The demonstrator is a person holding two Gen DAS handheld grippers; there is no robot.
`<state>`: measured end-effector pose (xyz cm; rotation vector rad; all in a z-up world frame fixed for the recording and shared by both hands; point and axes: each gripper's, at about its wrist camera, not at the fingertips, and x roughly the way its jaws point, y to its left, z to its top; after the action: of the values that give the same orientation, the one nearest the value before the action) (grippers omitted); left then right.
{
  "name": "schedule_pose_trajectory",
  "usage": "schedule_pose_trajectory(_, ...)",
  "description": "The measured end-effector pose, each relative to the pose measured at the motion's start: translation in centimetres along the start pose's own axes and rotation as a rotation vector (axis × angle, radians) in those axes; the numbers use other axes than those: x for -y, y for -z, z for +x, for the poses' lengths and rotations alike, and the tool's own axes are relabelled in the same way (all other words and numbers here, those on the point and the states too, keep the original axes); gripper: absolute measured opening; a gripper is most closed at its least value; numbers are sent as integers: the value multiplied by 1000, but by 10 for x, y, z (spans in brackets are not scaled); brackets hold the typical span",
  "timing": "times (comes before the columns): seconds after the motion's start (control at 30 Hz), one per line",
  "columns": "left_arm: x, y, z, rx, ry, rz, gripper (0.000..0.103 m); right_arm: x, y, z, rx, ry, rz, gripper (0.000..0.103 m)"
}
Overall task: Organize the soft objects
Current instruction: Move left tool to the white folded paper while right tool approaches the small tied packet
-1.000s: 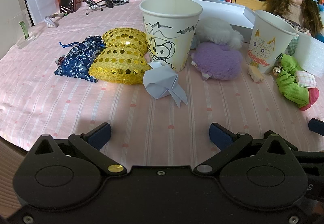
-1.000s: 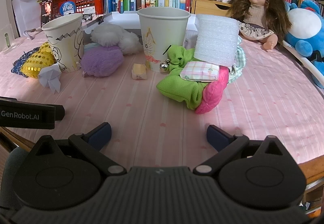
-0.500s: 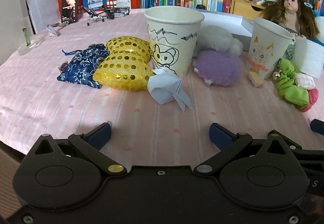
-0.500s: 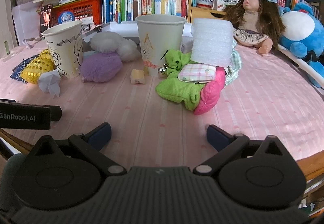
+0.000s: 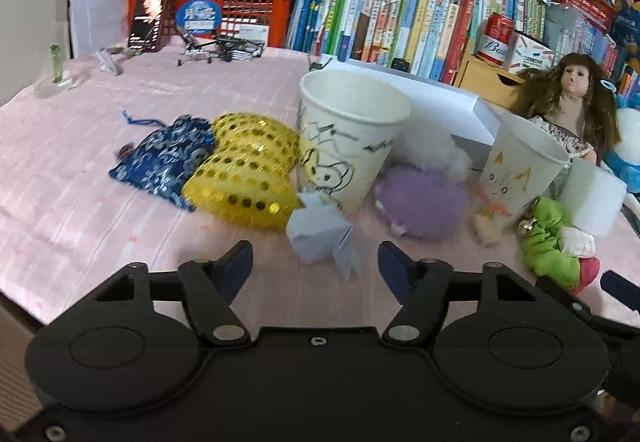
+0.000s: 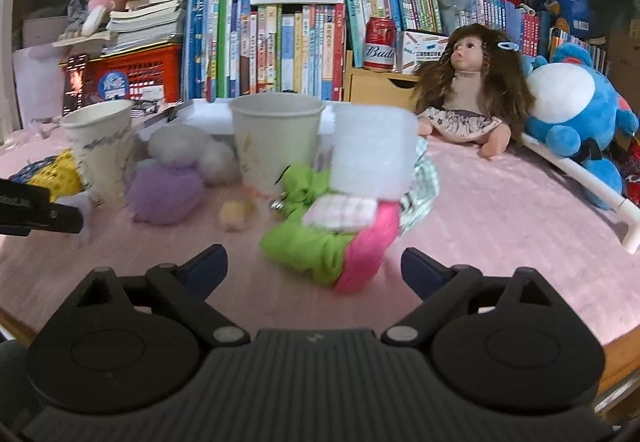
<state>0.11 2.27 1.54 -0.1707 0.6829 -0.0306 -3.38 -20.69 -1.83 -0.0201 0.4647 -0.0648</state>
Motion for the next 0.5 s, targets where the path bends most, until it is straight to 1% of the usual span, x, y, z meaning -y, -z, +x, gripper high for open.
schedule_pose_trajectory(0.2, 7, -4, 12, -6, 5, 11, 59, 8, -8, 15, 2, 16, 20, 96)
schedule_pose_trajectory(0.3, 8, -4, 17, -13, 5, 10, 51, 11, -11, 14, 14, 20, 40, 94)
schedule_pose_trajectory(0.37, 8, -4, 18, -11, 3, 12, 50, 12, -12, 9, 31, 32, 49, 90)
schedule_pose_trajectory(0.43, 9, -4, 19, -7, 0, 16, 50, 12, -12, 6, 42, 43, 54, 83)
schedule_pose_trajectory(0.47, 9, -4, 19, -6, -3, 17, 49, 13, -13, 5, 49, 49, 54, 80)
schedule_pose_trajectory(0.5, 9, -4, 19, -5, -4, 17, 47, 13, -13, 4, 54, 55, 53, 76)
